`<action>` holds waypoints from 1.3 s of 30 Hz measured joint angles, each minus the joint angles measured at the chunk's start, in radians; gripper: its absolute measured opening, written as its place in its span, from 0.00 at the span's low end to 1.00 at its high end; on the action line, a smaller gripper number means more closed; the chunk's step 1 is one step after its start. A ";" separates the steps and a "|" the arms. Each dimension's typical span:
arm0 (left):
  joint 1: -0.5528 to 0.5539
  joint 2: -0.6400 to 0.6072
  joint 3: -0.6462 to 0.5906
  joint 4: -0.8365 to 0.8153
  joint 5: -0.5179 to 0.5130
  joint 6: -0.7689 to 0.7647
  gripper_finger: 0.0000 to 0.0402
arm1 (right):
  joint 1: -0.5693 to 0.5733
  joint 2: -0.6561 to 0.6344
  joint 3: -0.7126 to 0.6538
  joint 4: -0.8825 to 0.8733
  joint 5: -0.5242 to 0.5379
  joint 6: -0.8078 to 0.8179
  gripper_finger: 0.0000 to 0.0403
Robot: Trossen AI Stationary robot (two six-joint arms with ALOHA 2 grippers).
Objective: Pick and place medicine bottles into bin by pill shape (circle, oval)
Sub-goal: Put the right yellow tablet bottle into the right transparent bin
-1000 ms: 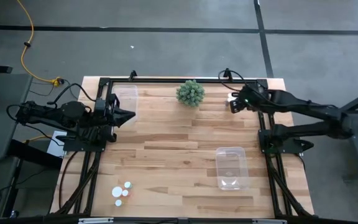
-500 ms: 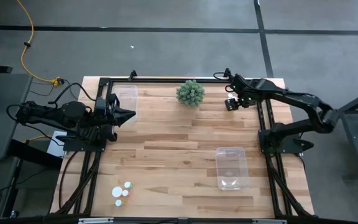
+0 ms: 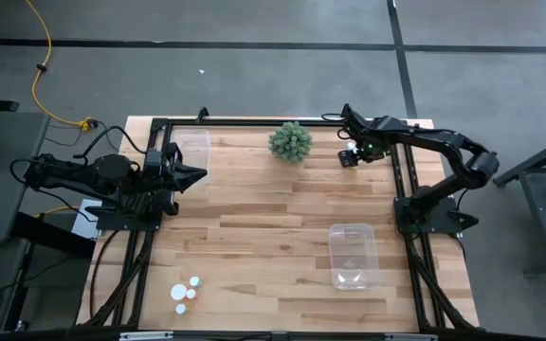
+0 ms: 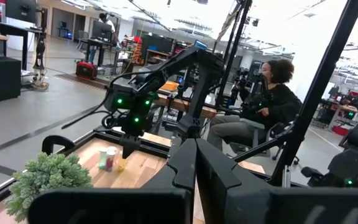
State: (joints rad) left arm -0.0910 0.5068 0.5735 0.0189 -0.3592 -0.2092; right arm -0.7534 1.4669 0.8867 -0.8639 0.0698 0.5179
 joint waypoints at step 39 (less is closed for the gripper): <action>0.000 0.000 0.000 0.000 -0.004 0.002 0.00 | -0.017 0.038 0.055 -0.054 -0.022 -0.025 0.33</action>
State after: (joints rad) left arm -0.0914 0.5068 0.5735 0.0189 -0.3628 -0.2077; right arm -0.7703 1.5048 0.9416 -0.9182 0.0483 0.4927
